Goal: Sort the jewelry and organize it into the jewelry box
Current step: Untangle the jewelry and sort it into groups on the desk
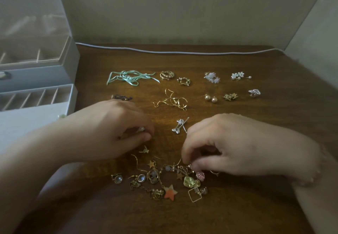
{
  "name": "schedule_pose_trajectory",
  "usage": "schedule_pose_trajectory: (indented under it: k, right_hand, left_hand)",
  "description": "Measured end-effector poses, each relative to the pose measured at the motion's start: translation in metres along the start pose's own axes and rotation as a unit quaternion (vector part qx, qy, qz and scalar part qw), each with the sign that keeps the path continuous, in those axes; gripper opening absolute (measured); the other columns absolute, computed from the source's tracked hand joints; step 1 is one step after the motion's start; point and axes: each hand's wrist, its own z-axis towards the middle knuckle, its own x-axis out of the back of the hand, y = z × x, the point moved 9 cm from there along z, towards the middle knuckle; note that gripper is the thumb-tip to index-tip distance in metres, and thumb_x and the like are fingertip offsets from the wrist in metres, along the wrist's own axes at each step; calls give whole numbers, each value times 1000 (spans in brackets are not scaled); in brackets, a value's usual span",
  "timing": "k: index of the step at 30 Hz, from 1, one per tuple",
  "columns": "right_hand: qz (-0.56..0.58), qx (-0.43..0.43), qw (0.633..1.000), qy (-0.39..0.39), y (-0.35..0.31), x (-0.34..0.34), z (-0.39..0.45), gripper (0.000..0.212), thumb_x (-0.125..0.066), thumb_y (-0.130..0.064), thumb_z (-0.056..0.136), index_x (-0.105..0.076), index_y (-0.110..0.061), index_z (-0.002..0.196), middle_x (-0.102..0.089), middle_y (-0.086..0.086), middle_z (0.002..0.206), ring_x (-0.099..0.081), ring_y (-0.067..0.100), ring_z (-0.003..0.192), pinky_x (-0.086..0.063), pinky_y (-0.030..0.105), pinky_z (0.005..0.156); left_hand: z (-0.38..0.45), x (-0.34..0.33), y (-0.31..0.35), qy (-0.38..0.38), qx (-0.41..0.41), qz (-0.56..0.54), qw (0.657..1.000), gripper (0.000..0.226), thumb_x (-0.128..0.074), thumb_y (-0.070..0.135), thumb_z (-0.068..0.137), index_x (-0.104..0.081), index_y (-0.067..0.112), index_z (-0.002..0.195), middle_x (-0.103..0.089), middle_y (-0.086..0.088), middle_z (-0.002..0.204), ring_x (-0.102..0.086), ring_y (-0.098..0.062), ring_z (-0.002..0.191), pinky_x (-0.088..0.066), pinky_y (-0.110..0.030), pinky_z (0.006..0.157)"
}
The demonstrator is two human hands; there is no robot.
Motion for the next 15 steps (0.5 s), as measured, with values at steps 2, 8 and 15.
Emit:
schedule_pose_trajectory:
  k: [2,8,15]
  right_hand:
    - [15,-9,1000,-13,1,-3,1,12,-63,-39,89,-62,-39,101,-57,-23,94,-51,-4,88,-40,19,72]
    - [26,-19,999,-42,6,-8,0,7,-64,-33,89,-61,-35,94,-55,-22,94,-50,-4,90,-39,17,72]
    - [115,-67,985,106,52,51,-32,13,-73,-18,84,-68,-28,79,-67,-14,80,-62,4,81,-41,10,69]
  left_hand:
    - [0,1,0,4,-11,9,1000,17,-53,39,93,-68,34,99,-63,16,81,-59,-4,77,-53,-34,66]
    - [0,-1,0,2,-21,4,1000,17,-52,41,94,-67,35,100,-63,19,83,-59,-2,79,-53,-33,67]
    - [0,-2,-2,9,-23,5,1000,17,-51,45,94,-65,39,100,-65,22,88,-60,1,83,-54,-31,71]
